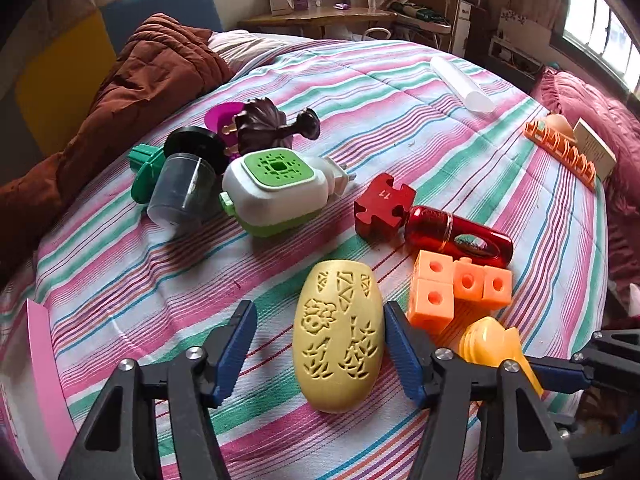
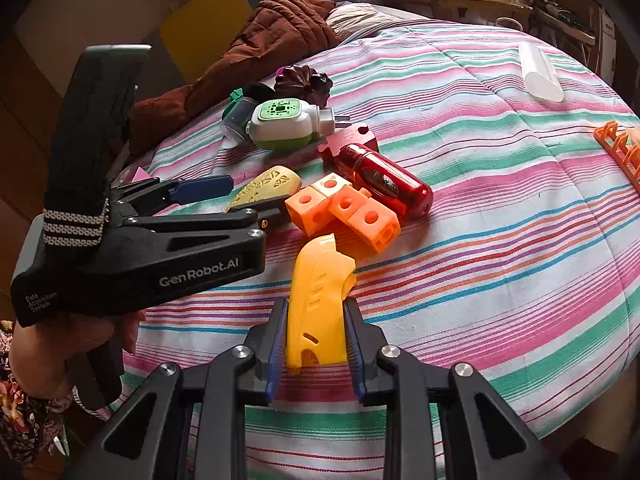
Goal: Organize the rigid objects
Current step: 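Grasp the yellow perforated egg with the left tool while the right tool holds the yellow piece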
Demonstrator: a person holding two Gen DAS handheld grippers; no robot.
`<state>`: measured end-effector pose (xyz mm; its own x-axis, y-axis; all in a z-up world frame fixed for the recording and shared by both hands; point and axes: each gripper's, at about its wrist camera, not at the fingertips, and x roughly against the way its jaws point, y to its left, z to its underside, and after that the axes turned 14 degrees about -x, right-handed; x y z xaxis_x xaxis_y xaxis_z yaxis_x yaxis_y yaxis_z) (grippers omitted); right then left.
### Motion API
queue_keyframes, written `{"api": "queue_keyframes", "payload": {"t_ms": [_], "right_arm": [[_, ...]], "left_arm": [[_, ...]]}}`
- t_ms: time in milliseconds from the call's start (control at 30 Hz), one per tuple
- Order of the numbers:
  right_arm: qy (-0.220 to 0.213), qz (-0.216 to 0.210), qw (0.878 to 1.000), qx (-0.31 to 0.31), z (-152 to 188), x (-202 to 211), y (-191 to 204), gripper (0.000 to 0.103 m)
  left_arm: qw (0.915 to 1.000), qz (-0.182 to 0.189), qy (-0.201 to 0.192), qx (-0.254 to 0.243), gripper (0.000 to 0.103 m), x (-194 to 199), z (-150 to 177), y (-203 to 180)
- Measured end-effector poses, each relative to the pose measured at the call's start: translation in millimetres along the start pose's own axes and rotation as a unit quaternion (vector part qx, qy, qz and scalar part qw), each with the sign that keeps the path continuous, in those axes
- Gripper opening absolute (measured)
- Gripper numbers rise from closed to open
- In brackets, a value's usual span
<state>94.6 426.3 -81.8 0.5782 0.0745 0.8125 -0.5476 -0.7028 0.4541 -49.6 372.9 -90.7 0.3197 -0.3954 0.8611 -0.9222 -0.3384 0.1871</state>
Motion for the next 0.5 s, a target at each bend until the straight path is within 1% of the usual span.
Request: {"api": "queue_keyframes", "payload": {"t_ms": [100,133,267,367,500], "right_arm": [[0.0,0.0,1.0,0.001,0.0,0.6,-0.4,0.027],[-0.001,0.0,1.0,0.0,0.0,0.7,-0.6,0.027],[-0.003,0.003,1.0,0.005,0.9,0.7,1.0,0.027],[-0.005,0.003,1.0,0.005,1.0,0.8,0.9,0.027],[-0.009,0.004,1.0,0.009,2.7,1.2,1.2,0.027]], "left_arm": [[0.9995,0.021,-0.012,0.021,0.046,-0.5,4.1,6.7],[0.9992,0.024,-0.013,0.028,0.044,-0.4,5.6,9.2],[0.9985,0.036,-0.026,0.032,0.044,4.1,17.7,12.0],[0.9975,0.044,-0.033,0.044,0.044,8.5,27.3,15.8],[0.9967,0.042,-0.035,0.061,0.044,16.1,40.7,20.9]]}}
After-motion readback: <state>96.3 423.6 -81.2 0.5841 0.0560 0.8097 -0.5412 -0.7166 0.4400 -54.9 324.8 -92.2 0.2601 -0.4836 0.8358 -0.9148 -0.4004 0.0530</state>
